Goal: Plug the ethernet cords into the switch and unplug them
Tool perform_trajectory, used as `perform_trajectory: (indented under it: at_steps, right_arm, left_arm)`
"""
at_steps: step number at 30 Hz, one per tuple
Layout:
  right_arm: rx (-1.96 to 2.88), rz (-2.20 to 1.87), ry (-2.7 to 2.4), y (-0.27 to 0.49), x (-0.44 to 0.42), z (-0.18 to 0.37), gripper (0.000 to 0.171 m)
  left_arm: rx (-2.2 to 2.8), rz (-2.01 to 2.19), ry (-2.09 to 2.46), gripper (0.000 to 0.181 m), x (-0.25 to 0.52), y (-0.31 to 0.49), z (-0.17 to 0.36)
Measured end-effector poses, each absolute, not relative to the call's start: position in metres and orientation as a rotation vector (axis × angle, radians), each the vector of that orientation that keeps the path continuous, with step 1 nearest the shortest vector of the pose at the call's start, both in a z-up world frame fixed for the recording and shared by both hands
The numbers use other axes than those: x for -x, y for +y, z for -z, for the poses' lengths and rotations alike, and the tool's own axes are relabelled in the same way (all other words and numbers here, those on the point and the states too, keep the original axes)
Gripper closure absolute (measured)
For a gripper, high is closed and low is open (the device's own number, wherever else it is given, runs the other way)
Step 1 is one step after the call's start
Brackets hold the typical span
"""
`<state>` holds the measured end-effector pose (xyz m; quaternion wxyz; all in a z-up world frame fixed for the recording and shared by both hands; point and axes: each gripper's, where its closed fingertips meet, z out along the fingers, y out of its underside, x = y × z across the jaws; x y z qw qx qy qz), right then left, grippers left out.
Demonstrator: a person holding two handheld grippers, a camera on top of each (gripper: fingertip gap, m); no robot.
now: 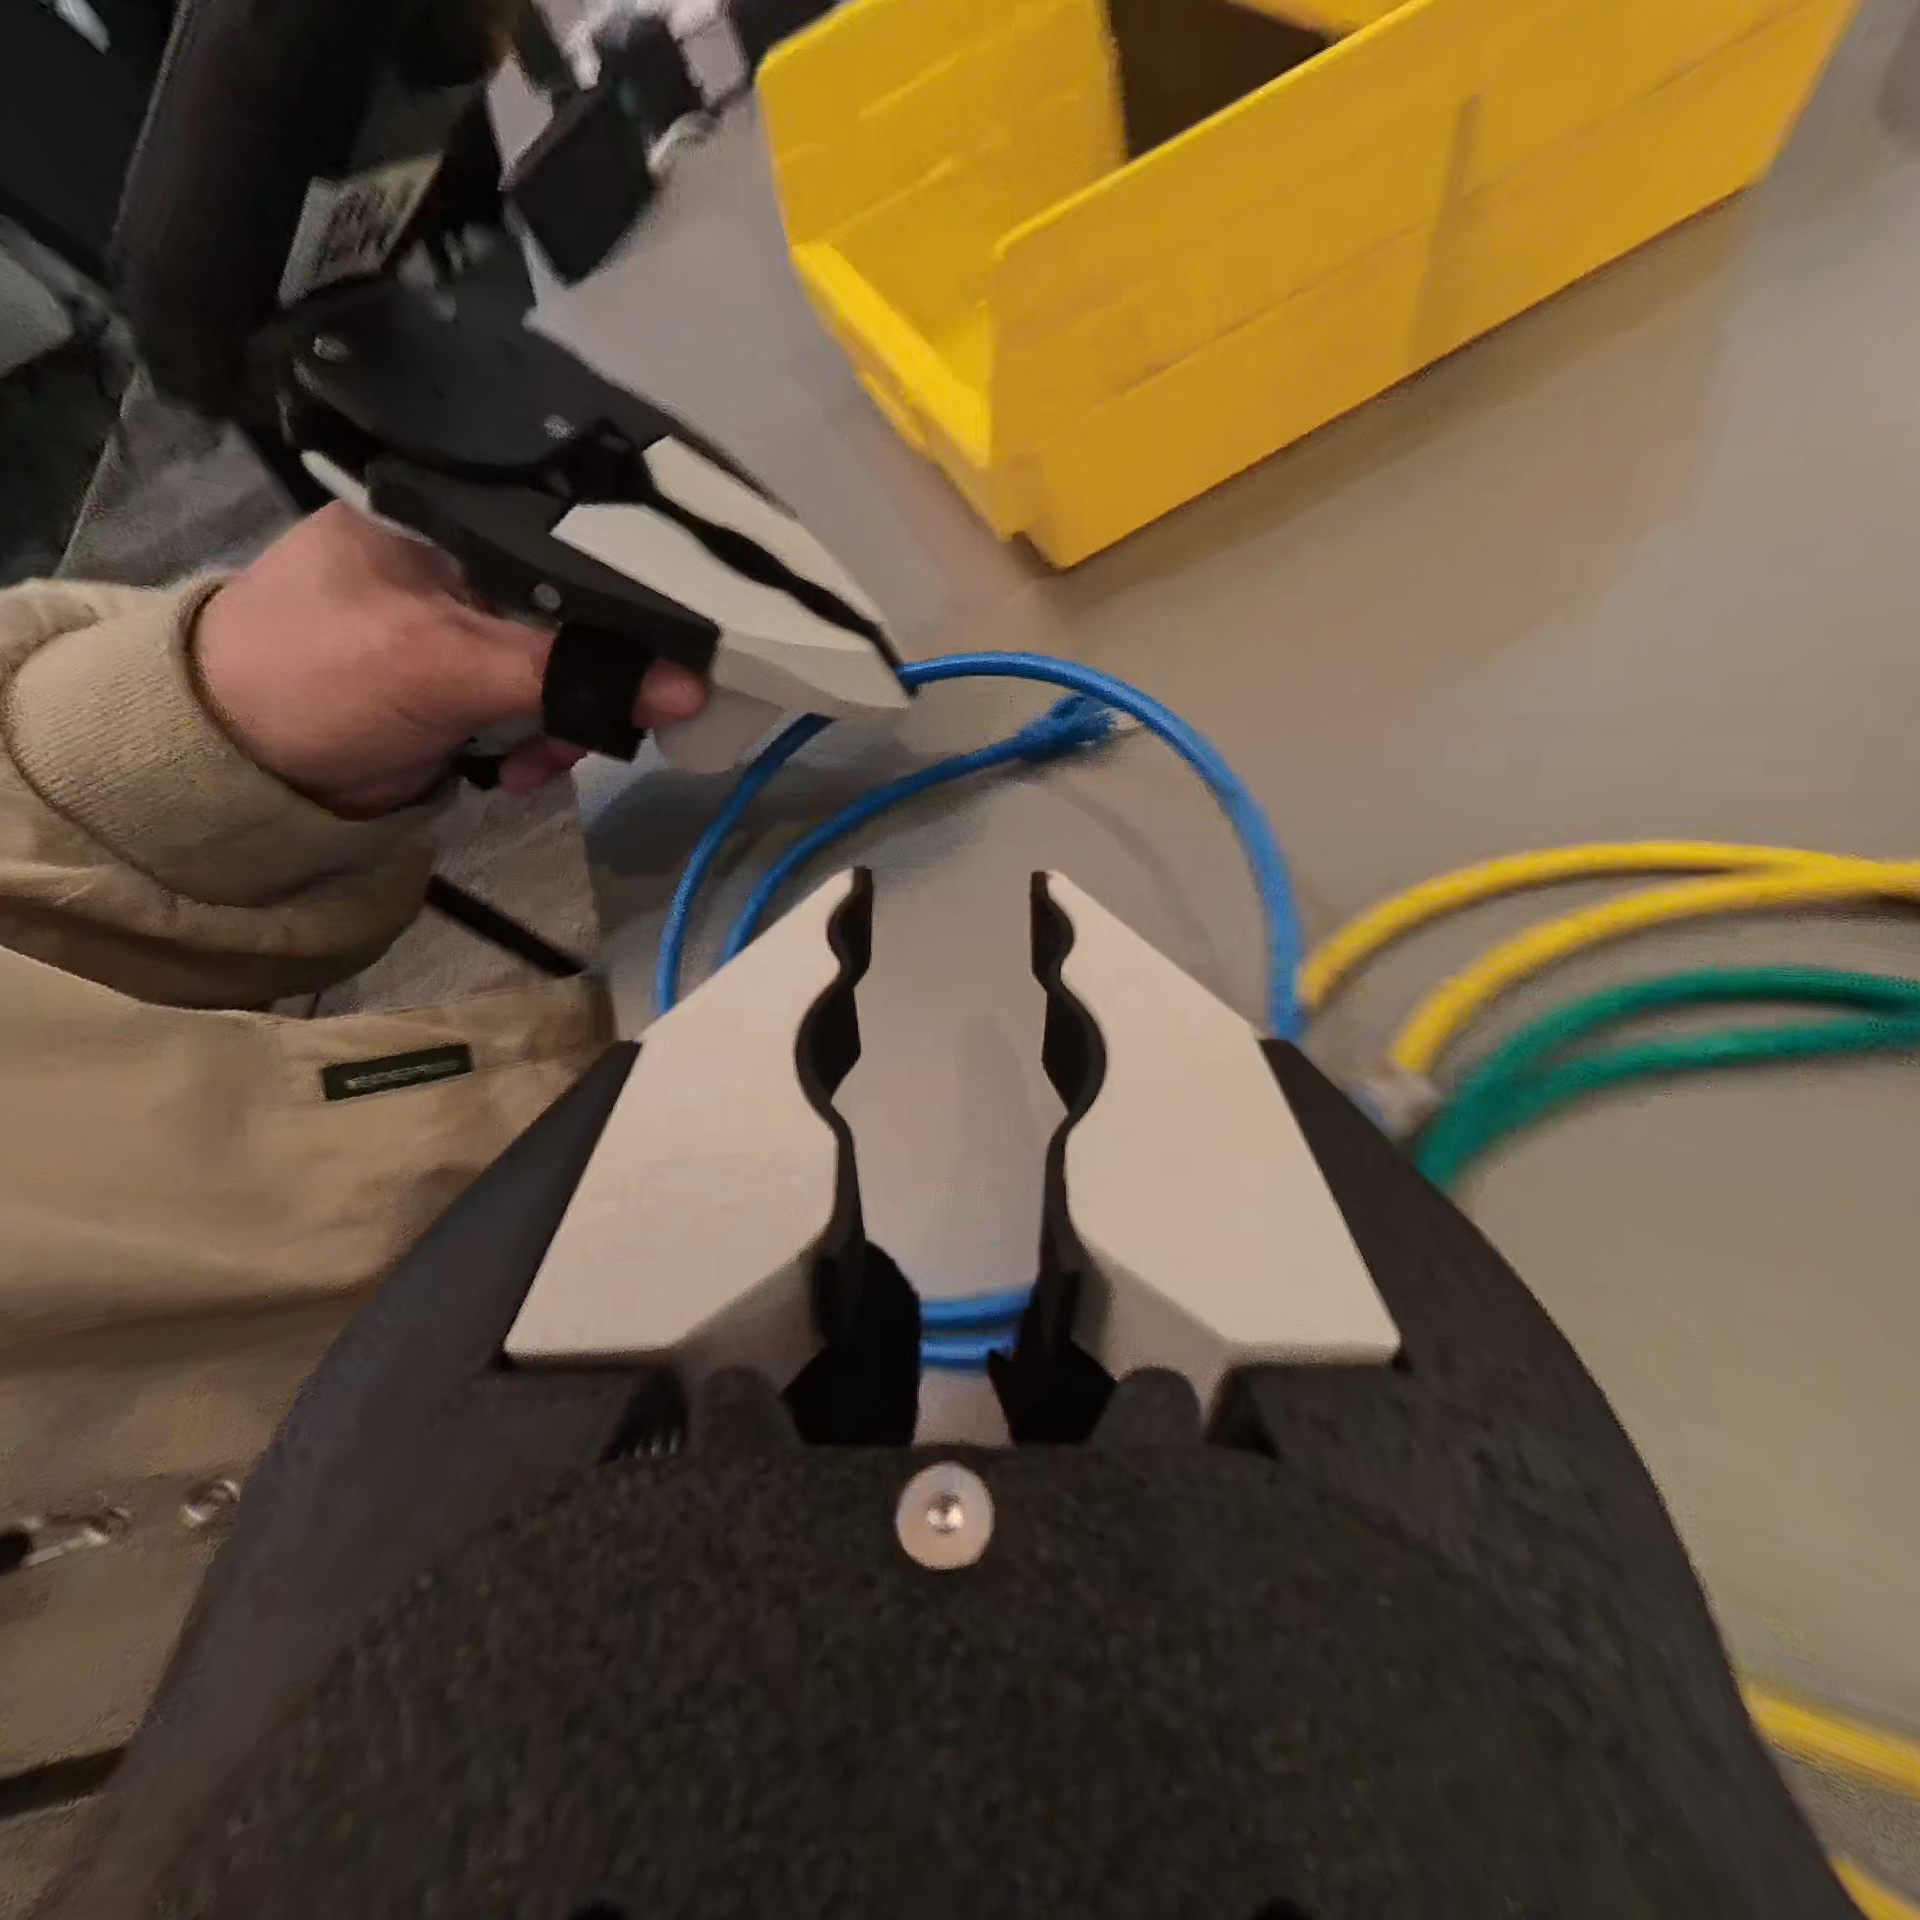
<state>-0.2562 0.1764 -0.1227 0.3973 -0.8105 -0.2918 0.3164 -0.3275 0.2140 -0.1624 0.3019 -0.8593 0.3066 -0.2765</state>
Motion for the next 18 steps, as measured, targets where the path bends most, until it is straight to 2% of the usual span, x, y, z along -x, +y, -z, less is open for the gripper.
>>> perform_trajectory:
  at_steps: [5, 12, 15, 18]
  right_arm:
    - [2.195, -0.824, -0.853, 0.166, 0.316, 0.155, 0.14]
    - [2.154, -0.542, -1.003, 0.194, 0.322, 0.168, 0.139]
    - [2.235, -0.658, -0.977, 0.195, 0.336, 0.172, 0.125]
    - [2.257, -0.548, -0.957, 0.205, 0.335, 0.183, 0.12]
  left_arm:
    - [2.301, 0.86, 0.73, 0.176, 0.325, 0.211, 0.161]
    - [2.306, 1.025, 0.638, 0.176, 0.324, 0.21, 0.16]
    - [2.27, 1.175, 0.515, 0.176, 0.322, 0.211, 0.152]
    - [2.253, 1.226, 0.473, 0.176, 0.323, 0.211, 0.148]
